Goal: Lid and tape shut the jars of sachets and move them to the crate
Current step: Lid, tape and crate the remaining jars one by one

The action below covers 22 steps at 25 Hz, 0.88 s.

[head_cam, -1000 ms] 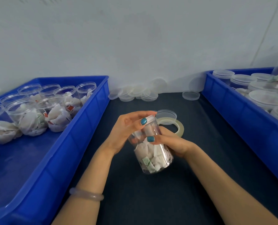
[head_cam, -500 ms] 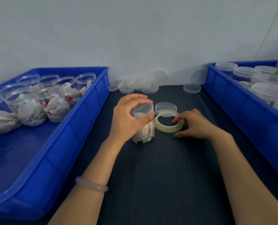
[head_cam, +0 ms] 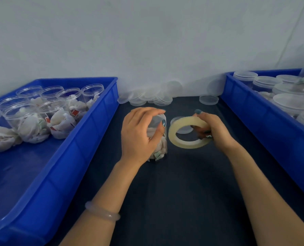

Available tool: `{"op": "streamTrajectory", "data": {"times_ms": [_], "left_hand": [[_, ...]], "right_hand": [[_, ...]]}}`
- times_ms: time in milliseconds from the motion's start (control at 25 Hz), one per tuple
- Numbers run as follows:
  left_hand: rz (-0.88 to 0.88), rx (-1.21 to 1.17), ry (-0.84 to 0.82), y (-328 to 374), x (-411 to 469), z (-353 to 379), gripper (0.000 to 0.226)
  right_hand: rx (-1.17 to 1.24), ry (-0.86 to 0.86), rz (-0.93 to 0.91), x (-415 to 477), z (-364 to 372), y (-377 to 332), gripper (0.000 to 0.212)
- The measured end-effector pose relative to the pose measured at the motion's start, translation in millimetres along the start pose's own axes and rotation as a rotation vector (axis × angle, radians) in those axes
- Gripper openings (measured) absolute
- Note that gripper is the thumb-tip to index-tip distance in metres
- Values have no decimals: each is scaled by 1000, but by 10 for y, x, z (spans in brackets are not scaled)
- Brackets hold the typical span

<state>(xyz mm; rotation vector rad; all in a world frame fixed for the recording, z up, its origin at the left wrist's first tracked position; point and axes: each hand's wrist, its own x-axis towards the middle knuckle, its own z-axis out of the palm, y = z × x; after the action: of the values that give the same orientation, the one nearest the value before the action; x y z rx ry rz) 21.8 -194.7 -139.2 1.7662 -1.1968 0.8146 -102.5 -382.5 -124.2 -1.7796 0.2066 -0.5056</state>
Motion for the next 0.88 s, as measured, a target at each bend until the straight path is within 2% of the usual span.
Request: {"op": "streamTrajectory", "data": {"times_ms": [160,320,400,560,640,760,880], "left_hand": [[112,88,-15,93,-8,12,42],[90,68,16,142,3,29,34],[12,-25,23,177,4,21,33],[-295,-351,83,223,51,-59,17],[-393,-427,71,212,74,-89,10],[-455,-454,6,175,106,-114,10],[-400,-433,-27,217,130,-111,8]], "right_hand": [[8,82,-230,-7,103,-80,46],[-100,218,-338,-30,227,-44,40],[-255,268,-419,-48,291,-12,36],[-700,350,-664,-79,386,12,28],[-801,357,-737,-93,405,1,28],[-870,371,-846,-99,421,-21,30],[-995,421,-861,-70,377,-18,30]]}}
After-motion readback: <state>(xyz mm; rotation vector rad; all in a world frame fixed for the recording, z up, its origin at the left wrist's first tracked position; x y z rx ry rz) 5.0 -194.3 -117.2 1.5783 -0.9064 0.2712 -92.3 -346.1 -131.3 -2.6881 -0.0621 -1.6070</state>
